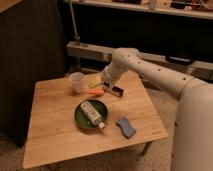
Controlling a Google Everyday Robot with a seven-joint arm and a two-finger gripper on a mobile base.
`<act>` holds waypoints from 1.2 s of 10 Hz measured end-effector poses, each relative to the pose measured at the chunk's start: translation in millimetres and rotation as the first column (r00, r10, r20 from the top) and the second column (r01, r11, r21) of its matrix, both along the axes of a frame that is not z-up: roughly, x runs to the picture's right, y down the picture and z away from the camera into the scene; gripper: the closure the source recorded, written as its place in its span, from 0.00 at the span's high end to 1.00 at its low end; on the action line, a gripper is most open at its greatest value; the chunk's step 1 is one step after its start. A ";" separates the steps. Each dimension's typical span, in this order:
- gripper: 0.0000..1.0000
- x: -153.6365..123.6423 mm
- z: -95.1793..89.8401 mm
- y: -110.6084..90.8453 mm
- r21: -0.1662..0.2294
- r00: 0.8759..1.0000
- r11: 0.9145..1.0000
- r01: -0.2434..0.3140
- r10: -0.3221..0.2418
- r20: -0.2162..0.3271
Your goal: Pick up the ceramic cup
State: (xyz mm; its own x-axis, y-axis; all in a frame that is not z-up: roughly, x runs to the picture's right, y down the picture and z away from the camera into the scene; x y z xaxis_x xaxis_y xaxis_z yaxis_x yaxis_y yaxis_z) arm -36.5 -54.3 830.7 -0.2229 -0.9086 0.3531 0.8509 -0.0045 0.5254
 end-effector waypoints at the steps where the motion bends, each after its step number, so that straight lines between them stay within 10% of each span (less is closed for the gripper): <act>1: 0.76 -16.9 10.7 -18.5 0.020 1.000 1.000 -0.011 0.010 0.013; 6: 0.76 -91.9 50.8 -59.4 0.093 0.999 0.996 -0.013 0.010 0.034; 12: 0.76 -82.8 116.9 -42.6 0.020 0.998 1.000 0.002 -0.001 -0.061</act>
State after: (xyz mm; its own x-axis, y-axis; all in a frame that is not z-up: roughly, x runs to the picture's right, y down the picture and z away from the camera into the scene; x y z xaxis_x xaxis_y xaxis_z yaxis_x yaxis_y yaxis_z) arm -119.3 -96.9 947.6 -0.2030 -0.9154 0.3475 0.8812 -0.0160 0.4725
